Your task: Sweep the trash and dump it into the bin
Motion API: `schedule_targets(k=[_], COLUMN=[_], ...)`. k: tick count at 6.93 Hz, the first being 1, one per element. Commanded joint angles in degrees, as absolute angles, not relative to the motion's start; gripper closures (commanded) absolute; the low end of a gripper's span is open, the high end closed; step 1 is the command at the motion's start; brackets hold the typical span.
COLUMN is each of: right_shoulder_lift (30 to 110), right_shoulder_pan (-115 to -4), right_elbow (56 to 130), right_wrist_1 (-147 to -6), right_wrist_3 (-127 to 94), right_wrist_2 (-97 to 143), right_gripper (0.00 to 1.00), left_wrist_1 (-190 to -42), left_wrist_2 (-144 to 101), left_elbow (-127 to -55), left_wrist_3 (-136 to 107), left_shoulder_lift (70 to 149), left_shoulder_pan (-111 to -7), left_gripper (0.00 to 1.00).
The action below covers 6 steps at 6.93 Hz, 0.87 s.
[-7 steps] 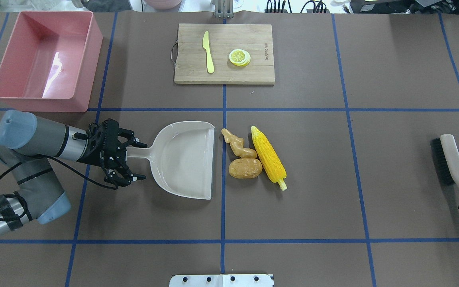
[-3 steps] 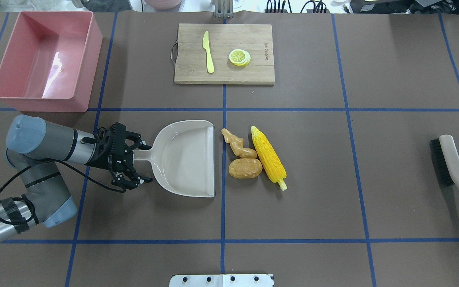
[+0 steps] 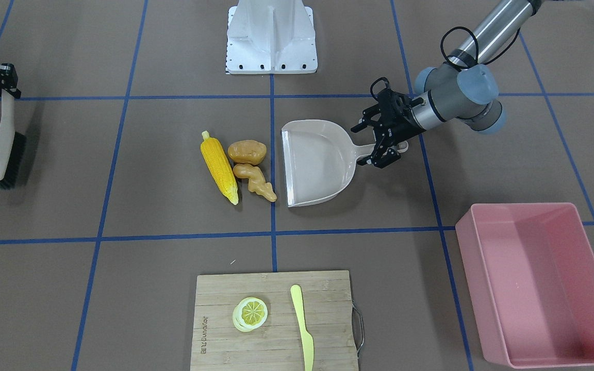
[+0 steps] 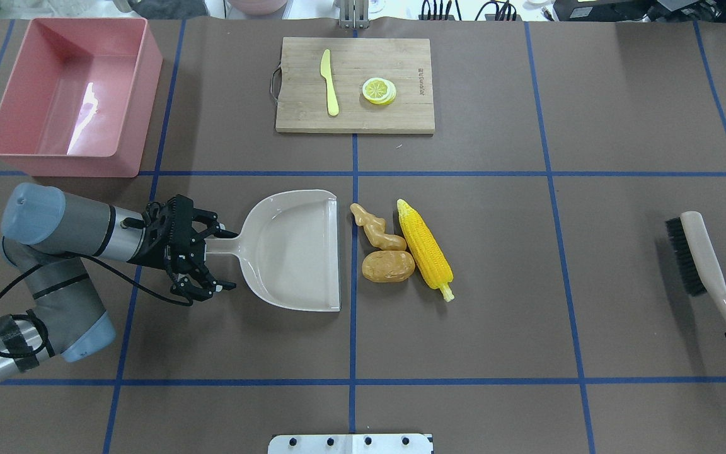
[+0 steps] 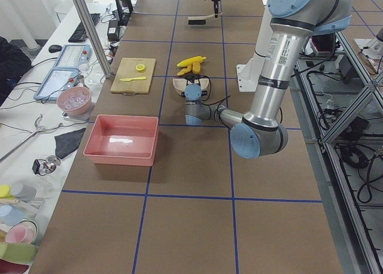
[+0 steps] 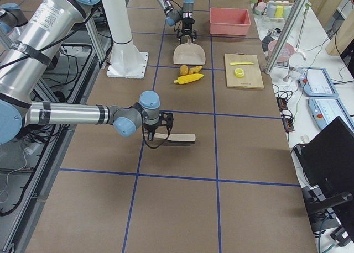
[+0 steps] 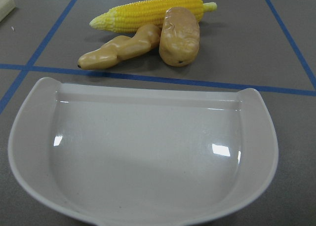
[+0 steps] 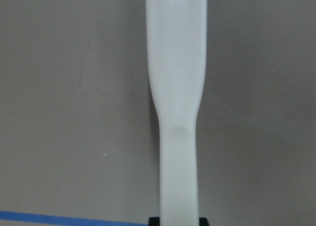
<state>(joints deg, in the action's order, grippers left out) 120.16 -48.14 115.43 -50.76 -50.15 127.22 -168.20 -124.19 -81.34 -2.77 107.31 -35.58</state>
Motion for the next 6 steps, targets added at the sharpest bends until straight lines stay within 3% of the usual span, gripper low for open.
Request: schedule_targets(k=[1,4,6], right_shoulder_lift=[115.1,102.3,87.6], right_shoulder_pan=[-47.4,-38.7,-34.2], right_elbow=[121.0,121.8,121.7], right_wrist_1=[-60.8,-69.6,-85.0], right_wrist_3=[-52.9,-65.4,-67.9], right_wrist_2=[127.6,125.5,122.6], right_gripper=[1.00,1.00,1.00], left_wrist_1=[-167.4,-167.3,-165.5], left_wrist_2=[-124.1,-124.0,-123.8], left_elbow=[-82.1,-83.0,-82.7], left_wrist_3=[-3.2,-7.4,-7.2], left_shoulder_lift=[106.7,107.0,107.4], left_shoulder_pan=[-35.9,-35.9,-35.8], left_gripper=[0.02,0.02,0.02])
